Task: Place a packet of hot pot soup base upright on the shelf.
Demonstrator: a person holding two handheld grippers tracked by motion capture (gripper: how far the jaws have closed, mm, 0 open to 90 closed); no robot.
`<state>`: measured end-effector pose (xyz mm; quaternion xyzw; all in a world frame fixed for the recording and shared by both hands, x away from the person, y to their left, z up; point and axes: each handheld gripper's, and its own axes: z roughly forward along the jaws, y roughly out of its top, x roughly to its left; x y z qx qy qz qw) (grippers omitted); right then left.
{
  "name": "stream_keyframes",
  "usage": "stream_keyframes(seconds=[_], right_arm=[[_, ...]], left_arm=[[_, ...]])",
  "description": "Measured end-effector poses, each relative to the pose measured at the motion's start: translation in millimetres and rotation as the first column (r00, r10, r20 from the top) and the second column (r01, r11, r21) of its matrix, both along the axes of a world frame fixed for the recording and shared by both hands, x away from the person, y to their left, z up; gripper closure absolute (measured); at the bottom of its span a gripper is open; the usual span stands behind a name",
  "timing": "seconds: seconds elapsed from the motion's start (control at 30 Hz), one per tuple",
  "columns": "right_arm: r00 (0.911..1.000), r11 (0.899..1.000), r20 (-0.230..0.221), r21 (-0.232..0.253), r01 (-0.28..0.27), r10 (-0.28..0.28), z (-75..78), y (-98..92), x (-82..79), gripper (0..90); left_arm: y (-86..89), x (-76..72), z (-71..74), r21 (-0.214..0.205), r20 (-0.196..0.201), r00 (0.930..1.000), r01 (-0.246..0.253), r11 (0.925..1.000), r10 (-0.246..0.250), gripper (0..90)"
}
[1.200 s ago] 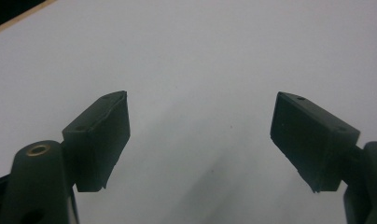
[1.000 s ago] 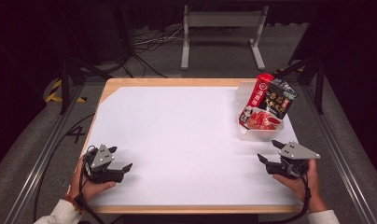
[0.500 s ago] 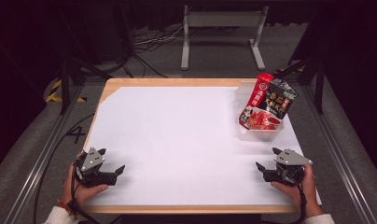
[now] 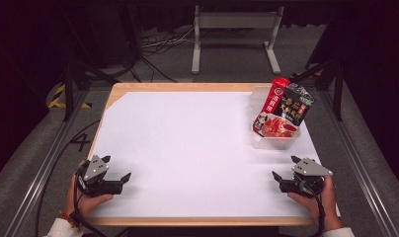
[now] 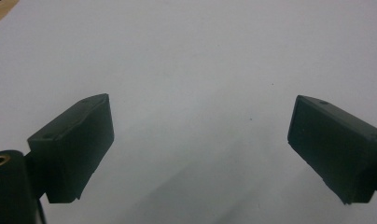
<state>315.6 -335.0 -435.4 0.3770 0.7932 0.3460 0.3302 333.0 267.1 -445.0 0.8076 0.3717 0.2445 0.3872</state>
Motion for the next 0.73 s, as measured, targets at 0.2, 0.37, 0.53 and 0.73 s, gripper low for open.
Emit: stream_keyframes(seconds=[0.2, 0.37, 0.53, 0.73], right_arm=[[1.0, 1.0, 0.002, 0.003, -0.002, 0.002, 0.4, -0.6, -2.7, 17.0], [1.0, 1.0, 0.006, 0.016, 0.007, -0.007, 0.9, -2.8, -2.3, 17.0], [0.9999, 1.0, 0.0, 0.011, 0.013, -0.013, -0.2, -3.5, -2.0, 16.9], [0.9996, 0.999, 0.005, 0.026, 0.026, -0.026, 1.3, -5.1, -4.0, 16.9]], left_arm=[[-3.8, -0.5, 0.7, 0.008, -0.004, 1.0, 0.009, 0.9999, -0.009, 8.4], [-3.4, 1.5, 0.2, 0.008, -0.009, 0.9999, 0.012, 0.9999, -0.012, 7.7], [-2.9, 2.7, -0.1, 0.007, -0.013, 0.9997, 0.019, 0.9998, -0.019, 7.6], [-3.3, 0.9, 2.1, 0.001, -0.005, 0.9997, 0.025, 0.9997, -0.025, 7.6]])
